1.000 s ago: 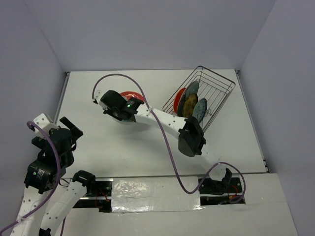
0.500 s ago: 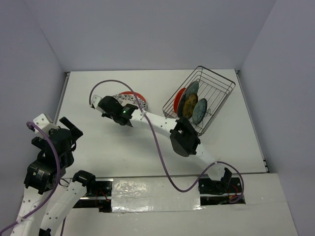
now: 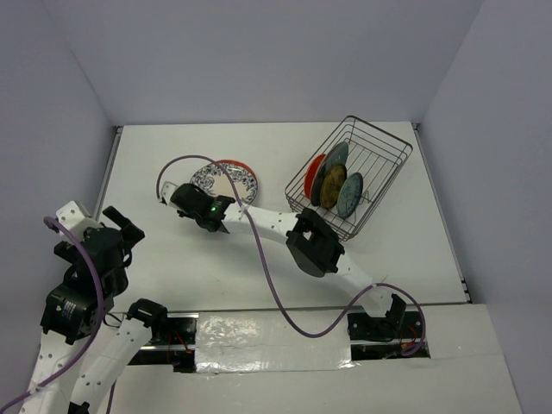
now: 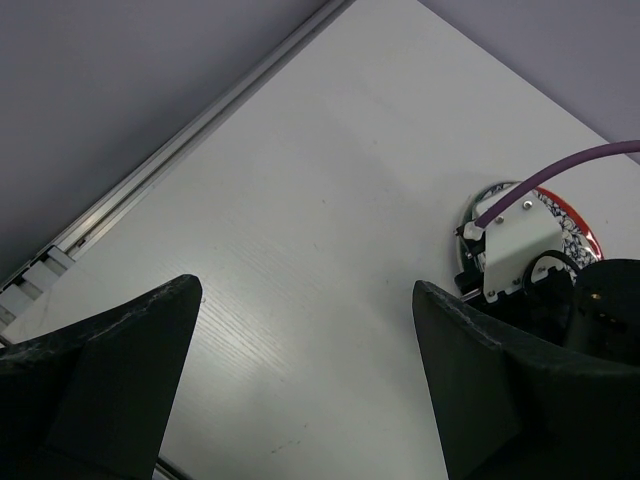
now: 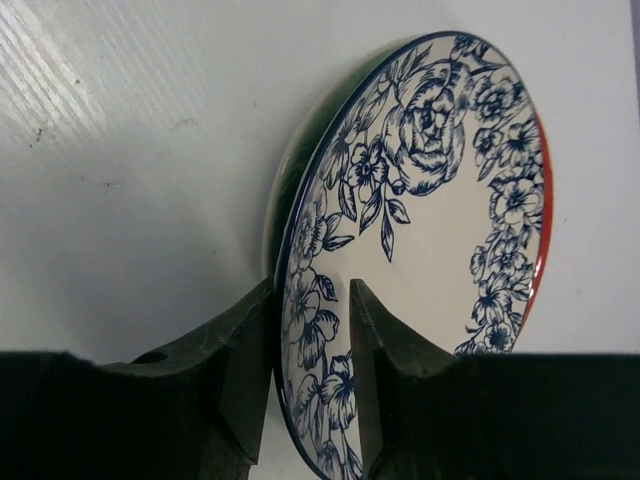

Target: Unload the plates from the dish rack

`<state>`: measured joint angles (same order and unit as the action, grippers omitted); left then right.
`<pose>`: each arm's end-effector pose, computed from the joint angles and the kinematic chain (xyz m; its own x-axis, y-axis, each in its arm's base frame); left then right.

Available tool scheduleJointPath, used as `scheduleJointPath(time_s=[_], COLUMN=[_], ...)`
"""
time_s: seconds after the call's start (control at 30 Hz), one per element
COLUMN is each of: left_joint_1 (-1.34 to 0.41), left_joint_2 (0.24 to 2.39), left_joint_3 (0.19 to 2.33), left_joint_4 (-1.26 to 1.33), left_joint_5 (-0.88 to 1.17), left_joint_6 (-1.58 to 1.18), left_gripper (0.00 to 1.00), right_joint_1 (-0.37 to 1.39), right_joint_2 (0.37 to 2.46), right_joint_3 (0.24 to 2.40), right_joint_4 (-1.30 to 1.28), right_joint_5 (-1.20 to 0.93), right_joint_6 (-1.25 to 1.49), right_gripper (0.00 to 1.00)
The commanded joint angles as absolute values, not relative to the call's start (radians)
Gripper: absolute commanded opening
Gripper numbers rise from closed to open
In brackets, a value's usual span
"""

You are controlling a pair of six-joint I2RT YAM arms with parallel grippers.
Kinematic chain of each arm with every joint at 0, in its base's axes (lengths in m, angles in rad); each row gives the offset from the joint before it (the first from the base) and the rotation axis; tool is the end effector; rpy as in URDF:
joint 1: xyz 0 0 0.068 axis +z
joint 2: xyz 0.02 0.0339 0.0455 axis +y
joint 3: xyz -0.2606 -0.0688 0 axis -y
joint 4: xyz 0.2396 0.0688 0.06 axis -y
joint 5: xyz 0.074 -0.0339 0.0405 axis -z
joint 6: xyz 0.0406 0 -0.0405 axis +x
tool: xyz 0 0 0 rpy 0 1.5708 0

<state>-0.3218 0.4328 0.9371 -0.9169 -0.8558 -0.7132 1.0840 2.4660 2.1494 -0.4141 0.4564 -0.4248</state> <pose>0.0632 0.0113 0.3508 0.0060 -0.4541 -0.8909 -0.5884 0.7188 -0.3704 0.2740 0.4795 0.1852 -0.0208 -0.8301 -0.5573 -0.7116 0.4038 -0.5749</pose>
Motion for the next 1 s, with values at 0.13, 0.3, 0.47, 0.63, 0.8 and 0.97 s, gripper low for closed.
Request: scheduleJointPath(time_s=[0.13, 0.3, 0.47, 0.63, 0.8, 0.97], left_joint_1=[-0.316, -0.318, -0.316, -0.318, -0.316, -0.318], left_joint_2=[0.413, 0.414, 0.413, 0.414, 0.413, 0.417], left_joint_3=[0.957, 0.957, 0.956, 0.957, 0.956, 0.956], left_joint_4=[-0.881, -0.879, -0.876, -0.877, -0.874, -0.874], left_joint_5=[-0.851, -0.85, -0.848, -0.85, -0.847, -0.847], left_joint_6=[-0.707, -0.706, -0.704, -0.706, -0.703, -0.701], left_gripper=[1.0, 1.0, 1.0, 0.99, 1.0, 1.0], right_joint_1=[1.075, 1.052, 1.042, 1.008, 1.006, 1.005], right_joint_2=[2.457, 2.454, 2.396, 2.376, 2.344, 2.323], right_joint_3=[2.134, 2.152, 2.134, 2.175, 2.144, 2.189], right_joint_4=[-0.382, -0.442, -0.443, -0.5, -0.508, -0.587], right_joint_5=[0.48, 0.436, 0.41, 0.322, 0.305, 0.241], right_joint_6=[-0.382, -0.344, -0.302, -0.256, -0.239, -0.216], right_gripper=[0.55, 0.68, 0.73, 0.74, 0.75, 0.78])
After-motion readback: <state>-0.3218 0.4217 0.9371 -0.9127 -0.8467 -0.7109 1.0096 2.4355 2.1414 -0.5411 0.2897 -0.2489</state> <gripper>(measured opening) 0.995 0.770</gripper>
